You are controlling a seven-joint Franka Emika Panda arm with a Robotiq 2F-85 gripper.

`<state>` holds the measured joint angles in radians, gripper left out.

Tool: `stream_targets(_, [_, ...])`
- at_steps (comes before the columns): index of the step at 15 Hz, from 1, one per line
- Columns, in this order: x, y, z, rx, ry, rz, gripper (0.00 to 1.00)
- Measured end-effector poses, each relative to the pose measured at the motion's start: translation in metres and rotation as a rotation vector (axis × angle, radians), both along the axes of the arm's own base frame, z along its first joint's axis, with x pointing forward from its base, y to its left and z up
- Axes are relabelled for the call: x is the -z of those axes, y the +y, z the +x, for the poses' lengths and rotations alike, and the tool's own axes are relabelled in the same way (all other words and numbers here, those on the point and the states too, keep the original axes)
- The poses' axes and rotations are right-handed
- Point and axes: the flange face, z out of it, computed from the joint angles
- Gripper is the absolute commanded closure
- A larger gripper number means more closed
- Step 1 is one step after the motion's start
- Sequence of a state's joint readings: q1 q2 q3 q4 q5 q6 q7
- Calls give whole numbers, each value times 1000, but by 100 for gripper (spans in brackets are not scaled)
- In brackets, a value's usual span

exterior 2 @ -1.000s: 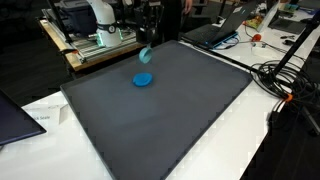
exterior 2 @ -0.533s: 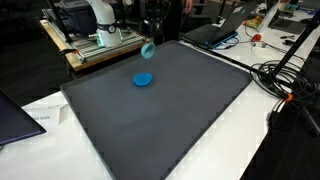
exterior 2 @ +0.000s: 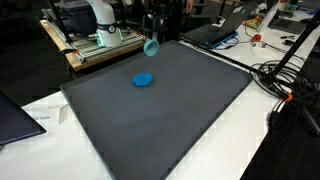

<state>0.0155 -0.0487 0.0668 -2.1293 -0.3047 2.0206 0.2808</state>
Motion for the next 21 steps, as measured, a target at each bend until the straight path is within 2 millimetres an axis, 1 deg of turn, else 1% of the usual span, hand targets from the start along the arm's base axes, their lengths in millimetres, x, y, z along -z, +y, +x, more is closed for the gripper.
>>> stream_targets(6, [-3,7,12,103,-3,-41,77])
stream_targets(10, [6,15,23,163,0,-114,77])
stream_targets(15, [29,30,37,205,32,-173,77])
stream_targets(21, [65,57,53,210,48,-269,77])
